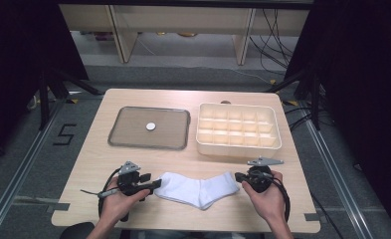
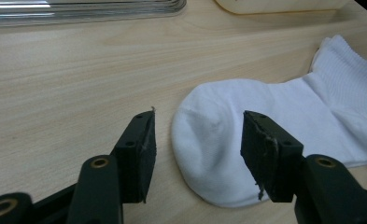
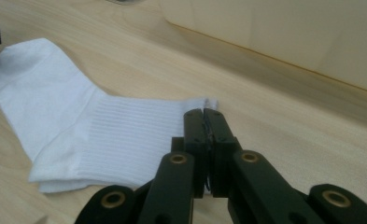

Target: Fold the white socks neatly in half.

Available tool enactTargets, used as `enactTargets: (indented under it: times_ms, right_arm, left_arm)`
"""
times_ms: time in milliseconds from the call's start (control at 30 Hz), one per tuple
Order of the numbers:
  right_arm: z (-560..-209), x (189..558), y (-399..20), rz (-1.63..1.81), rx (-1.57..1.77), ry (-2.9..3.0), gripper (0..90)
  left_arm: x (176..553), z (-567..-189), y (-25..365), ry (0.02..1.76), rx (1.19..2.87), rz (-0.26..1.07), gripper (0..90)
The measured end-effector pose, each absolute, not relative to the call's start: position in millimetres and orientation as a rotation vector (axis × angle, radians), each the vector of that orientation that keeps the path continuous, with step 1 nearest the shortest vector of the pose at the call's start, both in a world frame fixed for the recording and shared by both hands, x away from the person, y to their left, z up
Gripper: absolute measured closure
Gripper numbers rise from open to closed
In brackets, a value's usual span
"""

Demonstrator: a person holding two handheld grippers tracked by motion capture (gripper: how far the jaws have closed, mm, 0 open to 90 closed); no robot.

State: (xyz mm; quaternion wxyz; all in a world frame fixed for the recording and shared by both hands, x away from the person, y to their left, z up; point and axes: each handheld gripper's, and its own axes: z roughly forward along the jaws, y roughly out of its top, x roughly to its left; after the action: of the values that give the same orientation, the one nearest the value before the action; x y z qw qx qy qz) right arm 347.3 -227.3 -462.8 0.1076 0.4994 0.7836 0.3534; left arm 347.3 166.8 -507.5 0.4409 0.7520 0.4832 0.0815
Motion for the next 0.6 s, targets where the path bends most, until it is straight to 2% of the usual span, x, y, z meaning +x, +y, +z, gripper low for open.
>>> enactTargets:
  times_ms: [67,300,600]
  right_arm:
    - [-462,349,-227,1.047,1.441,2.325,90.0]
    - [-461,350,-219,1.032,1.417,2.347,90.0]
    - [-454,350,-202,0.951,1.448,2.462,90.0]
  left_arm:
    - [348,-508,164,1.212,1.845,0.187,43.3]
    - [351,-504,156,1.22,1.931,0.129,42.2]
    - [357,-501,145,1.224,2.042,0.125,49.3]
